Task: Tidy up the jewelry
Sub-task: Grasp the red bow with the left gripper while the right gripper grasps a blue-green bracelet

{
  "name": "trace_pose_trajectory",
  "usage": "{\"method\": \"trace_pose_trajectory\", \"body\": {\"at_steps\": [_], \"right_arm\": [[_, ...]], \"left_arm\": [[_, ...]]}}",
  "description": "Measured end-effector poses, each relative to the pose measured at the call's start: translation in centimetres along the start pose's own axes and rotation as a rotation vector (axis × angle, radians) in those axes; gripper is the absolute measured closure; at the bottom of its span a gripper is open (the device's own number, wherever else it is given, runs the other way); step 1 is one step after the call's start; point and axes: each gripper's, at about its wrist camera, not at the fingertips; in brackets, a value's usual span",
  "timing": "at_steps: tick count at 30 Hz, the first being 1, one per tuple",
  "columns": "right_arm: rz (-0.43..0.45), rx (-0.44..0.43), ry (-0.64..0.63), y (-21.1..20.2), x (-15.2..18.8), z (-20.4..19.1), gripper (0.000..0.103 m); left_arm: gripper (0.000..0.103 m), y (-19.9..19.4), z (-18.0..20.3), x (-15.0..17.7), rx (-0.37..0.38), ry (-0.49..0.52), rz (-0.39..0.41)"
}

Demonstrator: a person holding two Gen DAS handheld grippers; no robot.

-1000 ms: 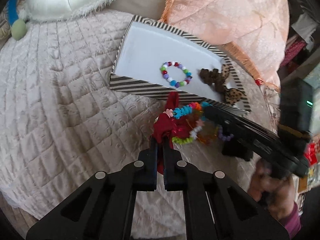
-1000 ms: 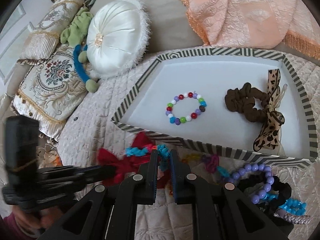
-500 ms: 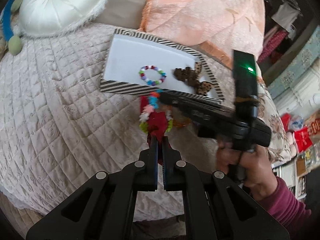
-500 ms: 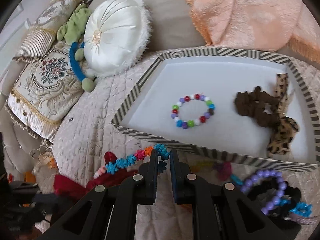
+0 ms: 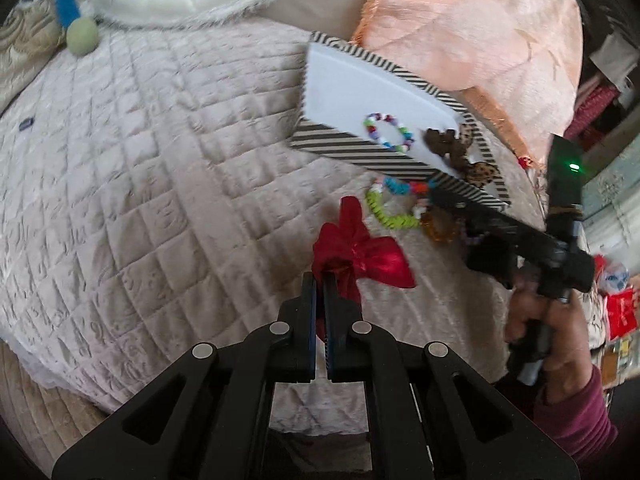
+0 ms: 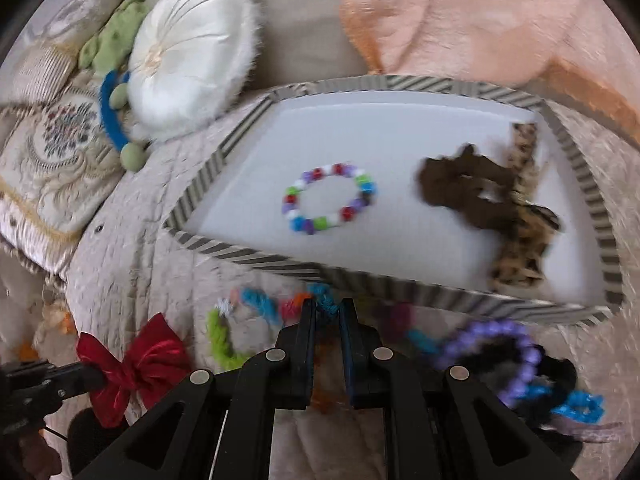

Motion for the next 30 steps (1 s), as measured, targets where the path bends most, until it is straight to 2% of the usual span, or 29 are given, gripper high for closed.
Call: {"method": "trace_pose_trajectory", "body": {"at_steps": [2,7,9,10,11,12,13,17,23,27,28,29,30], "right_arm": [[0.008,-0.038,0.032,-0.5,-0.1,0.7,0.092],[0.035,-0.078,-0.01,-2.0,0.1,-0.2,0.092],[0.054,-0.105,-0.02,-3.0,0.0,-0.9,0.092],[0.062,-0.123,-0.023,-3.4,0.0,-1.3,0.092],[0.071,-0.137,-0.027,-3.8,-0.1,-1.6,0.092],[0.08,-0.147,-0.031,-4.2,-0.2,-1.8,0.092],[0.087,-0.156,-0.037,-4.5,-0.2,-2.1,0.092],[0.098,-0.179,-0.056,-5.6,-0.2,-2.7,0.092],[0.097,-0.196,-0.059,-6.2,-0.1,-2.6,0.092],[0.102,-0.205,-0.062,-6.8,-0.2,-2.4,0.092],[0.106,-0.205,-0.065,-7.1,-0.3,-2.4,0.092],[0.11,-0.209,-0.066,-7.3,-0.4,-2.3,0.092],[0.113,-0.215,-0.066,-7.5,-0.5,-2.3,0.092]], "left_arm": [[0.101,0.2,-0.3,0.0,-0.021,-0.004,0.004],[0.101,0.7,-0.6,-0.2,-0.056,0.0,0.0],[0.094,0.8,-0.4,-0.3,-0.08,0.007,0.001],[0.08,0.8,-0.2,-0.4,-0.083,0.01,0.0],[0.053,0.8,-0.2,-0.5,-0.078,0.011,0.001],[0.042,0.7,0.0,-0.6,-0.069,0.013,0.011],[0.034,0.7,0.0,-0.8,-0.065,0.015,0.027],[0.034,0.6,1.1,-1.6,-0.094,0.089,0.041],[0.034,3.7,3.0,-2.5,-0.147,0.264,-0.056],[0.035,5.2,3.8,-2.6,-0.193,0.331,-0.091],[0.045,5.5,3.9,-2.6,-0.197,0.334,-0.095],[0.068,5.6,4.0,-2.6,-0.19,0.333,-0.1],[0.079,5.7,4.0,-2.6,-0.179,0.328,-0.111]]}}
Point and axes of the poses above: each gripper's, at about its wrist camera, not at the fingertips, and y roughly the way its jaws point, z to its right, x to its underside, and after that the axes turned 2 degrees about x, right-handed
